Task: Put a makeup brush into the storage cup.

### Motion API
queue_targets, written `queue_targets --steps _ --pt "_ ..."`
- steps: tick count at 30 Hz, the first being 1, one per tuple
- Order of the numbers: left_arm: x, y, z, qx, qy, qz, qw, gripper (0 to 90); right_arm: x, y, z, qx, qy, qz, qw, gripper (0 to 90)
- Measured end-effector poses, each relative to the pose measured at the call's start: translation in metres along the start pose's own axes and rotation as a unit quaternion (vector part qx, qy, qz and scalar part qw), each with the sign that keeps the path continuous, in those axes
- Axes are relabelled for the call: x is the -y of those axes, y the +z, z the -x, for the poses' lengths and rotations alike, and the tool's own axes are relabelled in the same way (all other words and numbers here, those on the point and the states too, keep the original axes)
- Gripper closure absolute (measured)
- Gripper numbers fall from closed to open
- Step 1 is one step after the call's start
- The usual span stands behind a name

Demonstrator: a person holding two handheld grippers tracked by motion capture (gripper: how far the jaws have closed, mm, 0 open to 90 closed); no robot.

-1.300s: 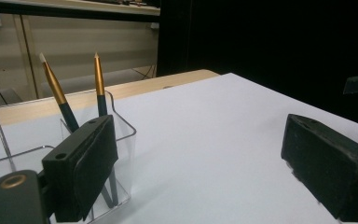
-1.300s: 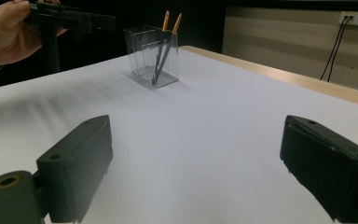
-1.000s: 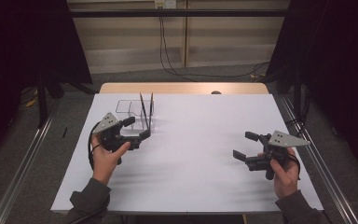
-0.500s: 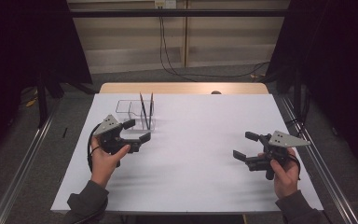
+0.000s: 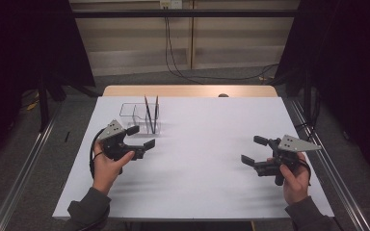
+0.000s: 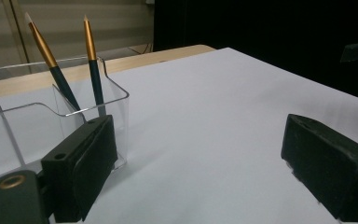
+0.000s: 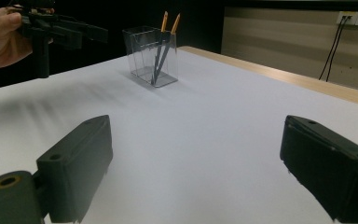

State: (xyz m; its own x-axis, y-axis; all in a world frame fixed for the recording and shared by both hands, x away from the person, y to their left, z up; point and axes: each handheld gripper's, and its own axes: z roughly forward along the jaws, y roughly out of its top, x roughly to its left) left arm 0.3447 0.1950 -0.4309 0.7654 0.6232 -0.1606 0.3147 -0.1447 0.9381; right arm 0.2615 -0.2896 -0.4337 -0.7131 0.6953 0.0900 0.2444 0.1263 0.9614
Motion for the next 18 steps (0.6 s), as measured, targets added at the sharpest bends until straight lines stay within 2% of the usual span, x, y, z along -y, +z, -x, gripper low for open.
queue_targets --steps 8,13,18 --pt "0.0021 -0.0027 0.0008 -0.003 -0.004 -0.009 0.9999 10.1 0.0001 0.0003 -0.0003 0.000 0.001 0.000 1.0000 8.9" --pt "0.0038 -0.0044 -0.0003 -0.002 0.002 -0.016 0.9999 10.1 0.0001 -0.0001 0.0000 0.000 0.000 0.000 1.0000 8.9" --pt "0.0047 -0.0064 0.0000 -0.005 -0.003 -0.013 0.9999 10.1 0.0000 -0.0003 0.0000 0.000 0.000 0.000 1.0000 8.9"
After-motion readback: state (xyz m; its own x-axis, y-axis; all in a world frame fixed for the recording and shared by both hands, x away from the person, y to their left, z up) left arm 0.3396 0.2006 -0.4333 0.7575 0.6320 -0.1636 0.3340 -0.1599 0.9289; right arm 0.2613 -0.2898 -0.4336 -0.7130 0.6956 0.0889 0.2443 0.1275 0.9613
